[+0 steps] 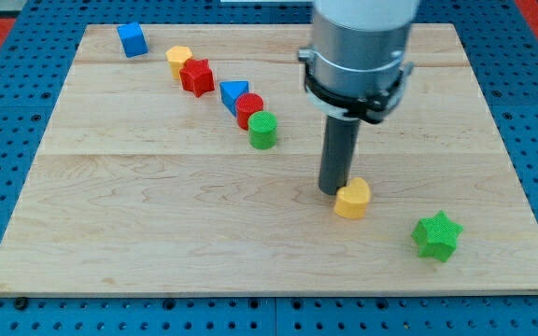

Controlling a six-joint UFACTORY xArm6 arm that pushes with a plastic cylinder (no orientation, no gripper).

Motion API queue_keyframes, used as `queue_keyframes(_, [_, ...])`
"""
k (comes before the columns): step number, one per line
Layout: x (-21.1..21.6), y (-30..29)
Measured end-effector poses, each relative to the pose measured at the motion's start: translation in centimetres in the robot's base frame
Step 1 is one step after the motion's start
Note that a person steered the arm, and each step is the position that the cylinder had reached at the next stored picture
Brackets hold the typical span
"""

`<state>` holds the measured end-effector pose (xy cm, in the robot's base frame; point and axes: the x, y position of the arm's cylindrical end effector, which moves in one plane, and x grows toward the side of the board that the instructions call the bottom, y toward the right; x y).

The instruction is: Separate the green circle from the red circle

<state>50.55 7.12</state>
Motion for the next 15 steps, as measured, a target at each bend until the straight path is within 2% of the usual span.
queue_keyframes(1, [1.1,-3.8])
queue_keyframes(2, [-2.3,-3.4])
queue_keyframes(3, [-9.7,-0.1])
queue_keyframes(4, [-13.2,-1.7])
queue_keyframes(5, [-12.0,-7.2])
queue_keyframes(6, [-11.5,-8.0])
queue_keyframes(9, [-6.4,-18.2])
queue_keyframes(10, [-3.8,-19.1])
queue_keyframes(12, [-4.6,-5.7])
queue_keyframes(13, [-4.2,-7.0])
queue_keyframes(14, [-4.3,-11.9])
queue_keyframes(15, [-8.8,-6.5])
